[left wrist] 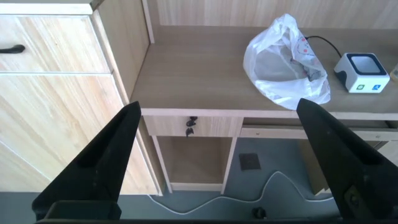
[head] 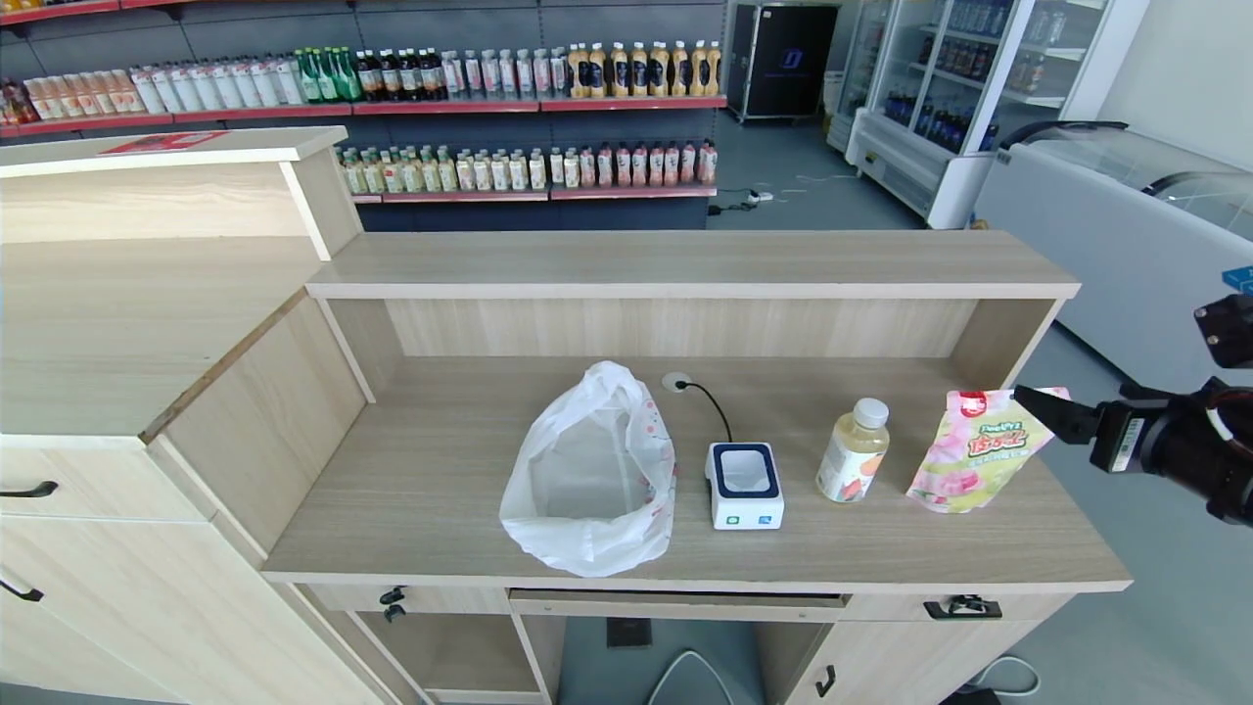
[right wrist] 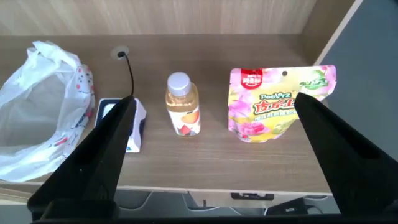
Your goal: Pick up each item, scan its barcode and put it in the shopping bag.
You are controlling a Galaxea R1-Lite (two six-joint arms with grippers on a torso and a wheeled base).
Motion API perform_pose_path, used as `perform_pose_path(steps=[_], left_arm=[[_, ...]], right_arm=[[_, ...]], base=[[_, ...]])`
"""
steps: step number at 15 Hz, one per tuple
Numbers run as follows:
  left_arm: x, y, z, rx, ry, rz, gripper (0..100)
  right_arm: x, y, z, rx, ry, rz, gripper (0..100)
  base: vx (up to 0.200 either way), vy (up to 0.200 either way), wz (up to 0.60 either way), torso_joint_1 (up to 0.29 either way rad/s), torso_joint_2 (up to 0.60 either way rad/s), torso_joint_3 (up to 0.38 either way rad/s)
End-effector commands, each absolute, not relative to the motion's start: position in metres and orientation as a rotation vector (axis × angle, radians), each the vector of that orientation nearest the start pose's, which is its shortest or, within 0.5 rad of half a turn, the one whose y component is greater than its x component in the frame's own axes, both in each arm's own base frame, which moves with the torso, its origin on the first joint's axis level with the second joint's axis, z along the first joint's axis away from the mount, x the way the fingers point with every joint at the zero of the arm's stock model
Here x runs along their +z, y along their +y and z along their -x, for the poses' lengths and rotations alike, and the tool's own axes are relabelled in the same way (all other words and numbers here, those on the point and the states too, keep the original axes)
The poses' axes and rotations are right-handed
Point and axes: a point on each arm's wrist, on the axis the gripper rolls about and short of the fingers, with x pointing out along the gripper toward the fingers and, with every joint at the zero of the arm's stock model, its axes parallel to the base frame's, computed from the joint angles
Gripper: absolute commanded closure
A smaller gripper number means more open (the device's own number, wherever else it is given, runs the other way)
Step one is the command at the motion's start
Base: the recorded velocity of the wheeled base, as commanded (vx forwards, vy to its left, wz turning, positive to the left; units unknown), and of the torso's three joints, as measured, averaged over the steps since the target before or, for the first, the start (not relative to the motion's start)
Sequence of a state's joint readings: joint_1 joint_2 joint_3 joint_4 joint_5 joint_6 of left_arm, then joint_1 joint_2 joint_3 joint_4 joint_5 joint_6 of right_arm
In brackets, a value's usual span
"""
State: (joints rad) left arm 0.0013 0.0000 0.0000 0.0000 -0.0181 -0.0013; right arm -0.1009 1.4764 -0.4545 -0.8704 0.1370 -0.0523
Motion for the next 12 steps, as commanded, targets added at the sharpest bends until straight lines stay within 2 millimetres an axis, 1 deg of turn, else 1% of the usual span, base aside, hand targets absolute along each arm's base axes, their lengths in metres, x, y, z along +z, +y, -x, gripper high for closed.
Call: perform_pose_path(steps=[1, 2, 3, 5, 9, 11, 12], left_arm=[[0.076, 0.000, 0.023, -0.017, 0.002, 0.002, 0], [0.075, 0.000, 0.023, -0.017, 0.000, 0.002, 0], [0.076, 0.000, 0.023, -0.017, 0.002, 0.002, 0], [0.075, 0.000, 0.023, -0.017, 0.000, 0.002, 0], [0.075, 0.000, 0.023, -0.017, 0.000, 0.002, 0], [0.076, 0.000, 0.023, -0.017, 0.002, 0.002, 0], [0.076, 0.000, 0.023, -0.017, 0.002, 0.002, 0]], right_arm=[[0.109, -0.038, -0.269, 0.044, 0.328, -0.001, 0], [0.100, -0.039, -0.277, 0.048, 0.331, 0.001, 0], [0.087, -0.040, -0.284, 0.053, 0.345, 0.031, 0], [0.073, -0.043, -0.292, 0.054, 0.349, 0.071, 0], [0.056, -0.044, -0.305, 0.055, 0.340, 0.121, 0], [0.048, -0.045, -0.315, 0.063, 0.333, 0.153, 0], [0.043, -0.041, -0.321, 0.078, 0.323, 0.152, 0]], base=[[0.000, 0.000, 0.00, 0.000, 0.00, 0.000], [0.000, 0.000, 0.00, 0.000, 0.00, 0.000], [0.000, 0.000, 0.00, 0.000, 0.00, 0.000], [0.000, 0.000, 0.00, 0.000, 0.00, 0.000], [0.000, 0.000, 0.00, 0.000, 0.00, 0.000], [0.000, 0.000, 0.00, 0.000, 0.00, 0.000], [0.000, 0.000, 0.00, 0.000, 0.00, 0.000]])
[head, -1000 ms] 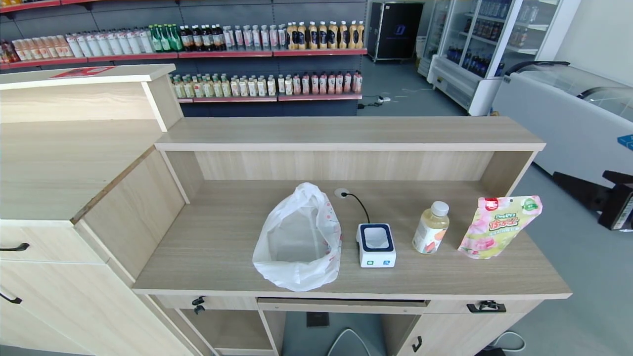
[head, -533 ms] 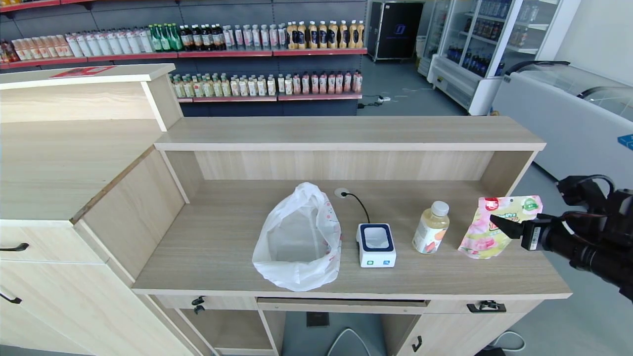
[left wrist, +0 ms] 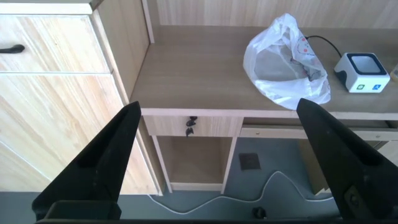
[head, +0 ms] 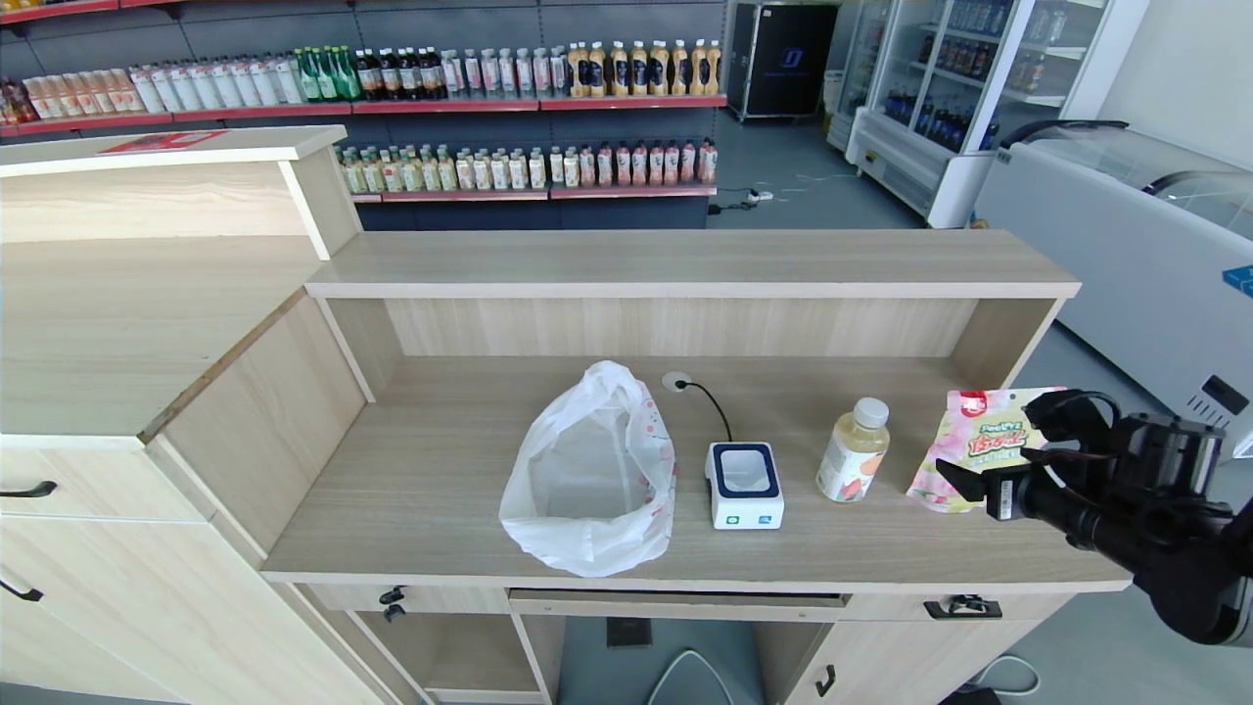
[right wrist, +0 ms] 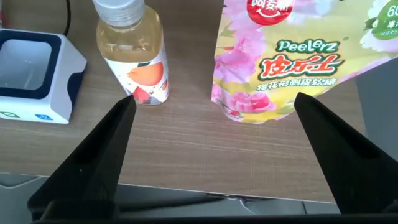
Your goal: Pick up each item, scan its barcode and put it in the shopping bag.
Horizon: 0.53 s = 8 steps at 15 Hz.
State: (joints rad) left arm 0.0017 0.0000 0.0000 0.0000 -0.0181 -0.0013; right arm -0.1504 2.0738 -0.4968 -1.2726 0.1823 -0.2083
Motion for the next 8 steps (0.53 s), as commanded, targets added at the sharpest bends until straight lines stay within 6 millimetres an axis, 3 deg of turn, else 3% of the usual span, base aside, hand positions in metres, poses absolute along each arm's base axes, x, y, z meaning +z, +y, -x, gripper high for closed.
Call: perform_pose_path(steps=[1, 8], left_arm=[[0.076, 0.000, 0.023, -0.017, 0.002, 0.002, 0], [0.076, 0.000, 0.023, -0.017, 0.002, 0.002, 0]], right_arm=[[0.041, -0.038, -0.325, 0.088, 0.314, 0.154, 0], [0.015, -0.022, -0.348, 0.133, 0.282, 0.178, 0]], base=[[0.000, 0.000, 0.00, 0.000, 0.00, 0.000], [0.000, 0.000, 0.00, 0.000, 0.00, 0.000]])
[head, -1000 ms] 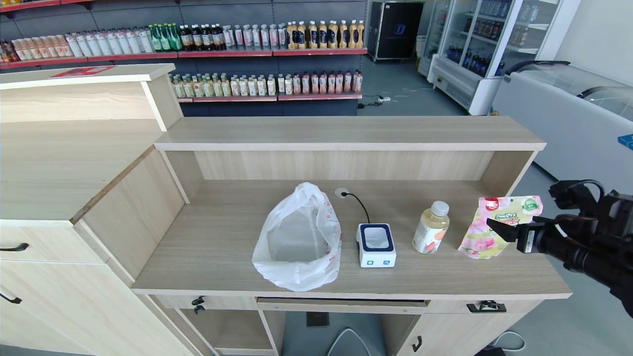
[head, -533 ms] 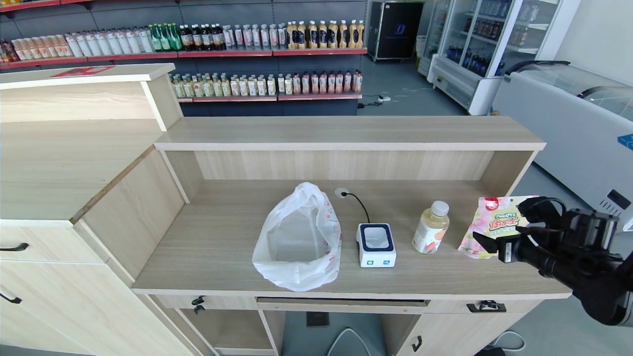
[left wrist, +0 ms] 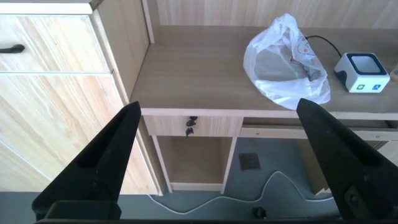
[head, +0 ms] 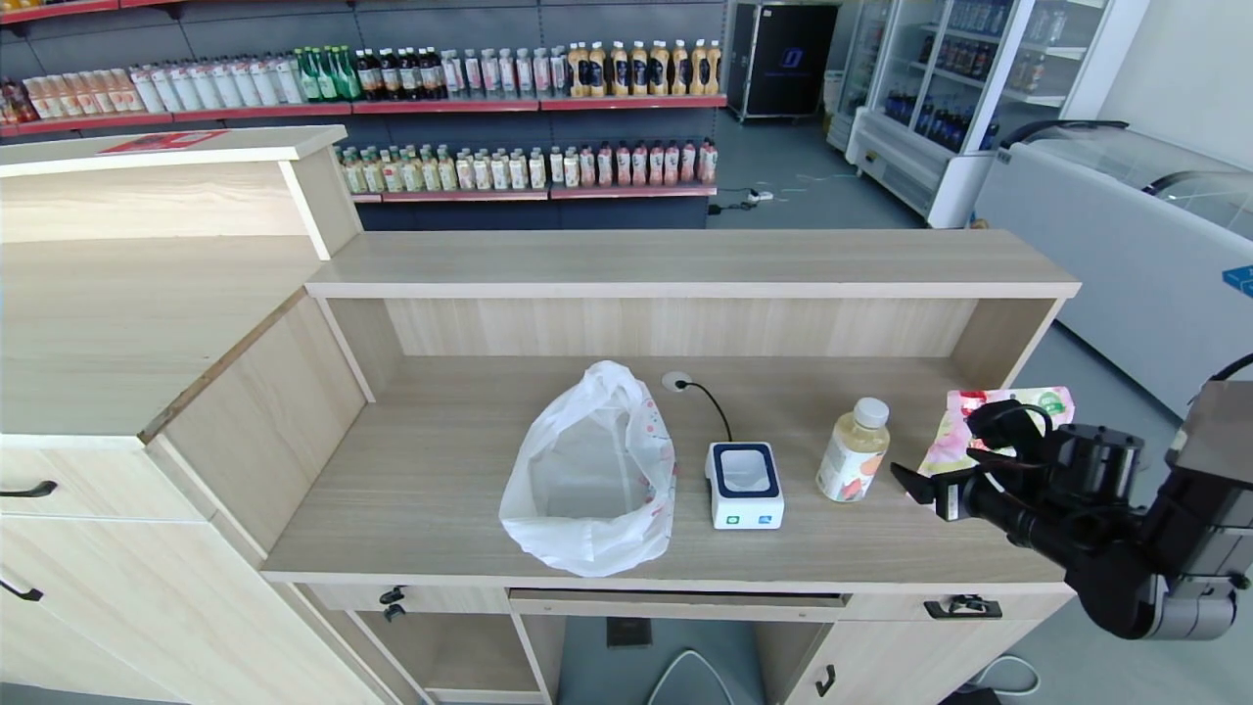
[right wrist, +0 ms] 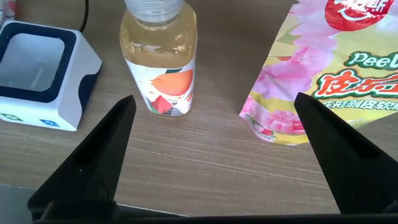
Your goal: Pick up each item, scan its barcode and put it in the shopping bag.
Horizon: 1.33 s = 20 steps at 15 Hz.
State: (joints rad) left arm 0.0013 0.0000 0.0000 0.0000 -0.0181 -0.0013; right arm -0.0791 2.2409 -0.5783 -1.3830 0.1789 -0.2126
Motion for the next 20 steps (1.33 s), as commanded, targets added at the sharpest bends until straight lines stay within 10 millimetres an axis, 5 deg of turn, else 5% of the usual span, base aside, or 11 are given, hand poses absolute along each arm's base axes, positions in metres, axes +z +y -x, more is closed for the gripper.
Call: perform_pose_path(steps=[1, 20], left_arm=[[0.076, 0.000, 0.023, -0.017, 0.002, 0.002, 0], [0.075, 0.000, 0.023, -0.017, 0.000, 0.002, 0]], right_arm=[[0.014, -0.022, -0.352, 0.132, 0.277, 0.180, 0], [-0.022, 0.024, -0.415, 0.229, 0.187, 0.199, 0]], base=[[0.000, 0.000, 0.00, 0.000, 0.00, 0.000], [0.000, 0.000, 0.00, 0.000, 0.00, 0.000]])
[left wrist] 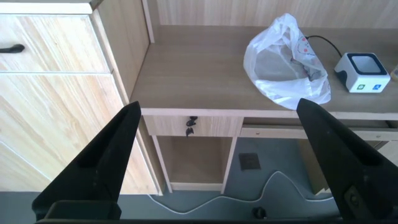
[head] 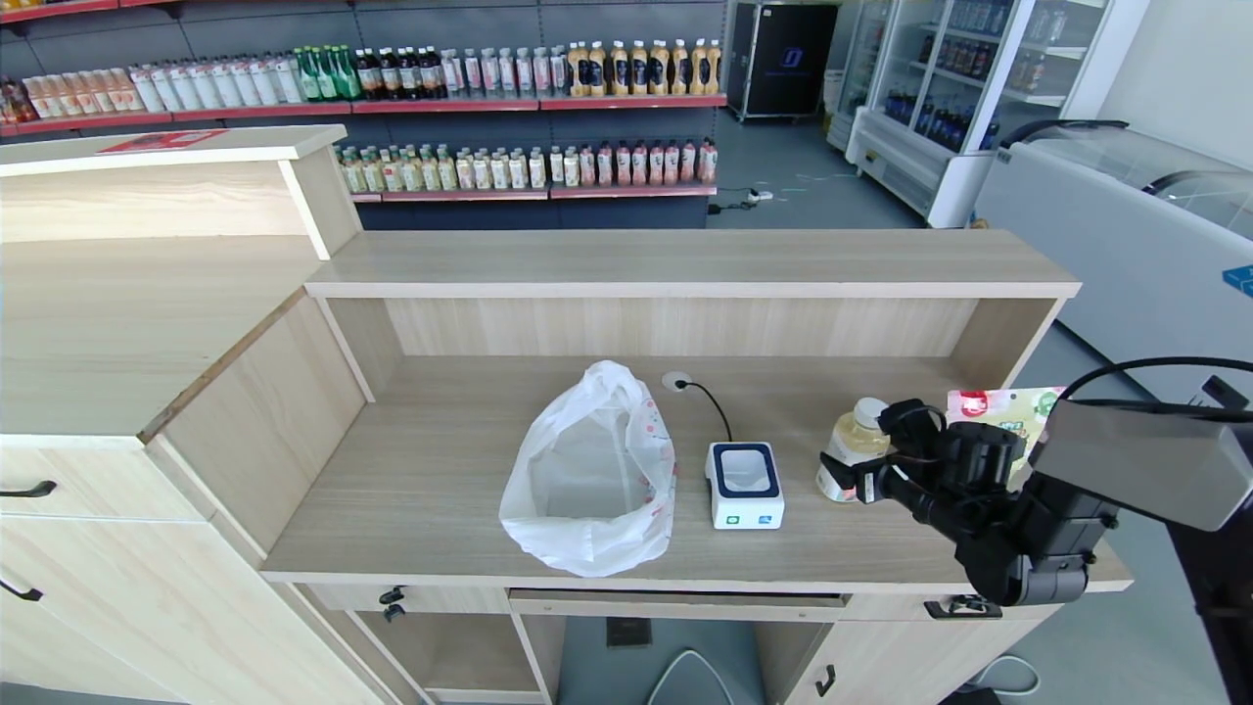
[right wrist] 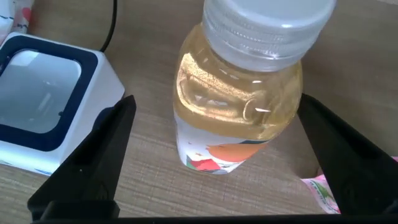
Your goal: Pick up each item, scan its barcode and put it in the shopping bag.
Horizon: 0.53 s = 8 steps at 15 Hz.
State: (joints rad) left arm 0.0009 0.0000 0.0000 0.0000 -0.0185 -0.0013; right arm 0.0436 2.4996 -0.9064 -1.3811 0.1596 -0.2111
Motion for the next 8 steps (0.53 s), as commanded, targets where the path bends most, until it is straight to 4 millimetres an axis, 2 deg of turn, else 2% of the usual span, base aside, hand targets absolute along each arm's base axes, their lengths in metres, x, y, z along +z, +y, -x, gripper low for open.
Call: perform_pose_path(steps=[1, 4, 8], left_arm=[[0.075, 0.000, 0.023, -0.017, 0.000, 0.002, 0], [0.075, 0.000, 0.023, -0.017, 0.000, 0.002, 0], [0.076, 0.000, 0.023, -0.017, 0.002, 0.002, 0]], right_arm=[[-0.022, 0.027, -0.421, 0.235, 0.168, 0.200, 0], [-0.025, 0.033, -0.430, 0.248, 0.156, 0.202, 0], [-0.036, 0.040, -0.431, 0.266, 0.179, 0.204, 0]], base=[[0.000, 0.000, 0.00, 0.000, 0.00, 0.000], [0.000, 0.000, 0.00, 0.000, 0.00, 0.000], [0.000, 0.000, 0.00, 0.000, 0.00, 0.000]])
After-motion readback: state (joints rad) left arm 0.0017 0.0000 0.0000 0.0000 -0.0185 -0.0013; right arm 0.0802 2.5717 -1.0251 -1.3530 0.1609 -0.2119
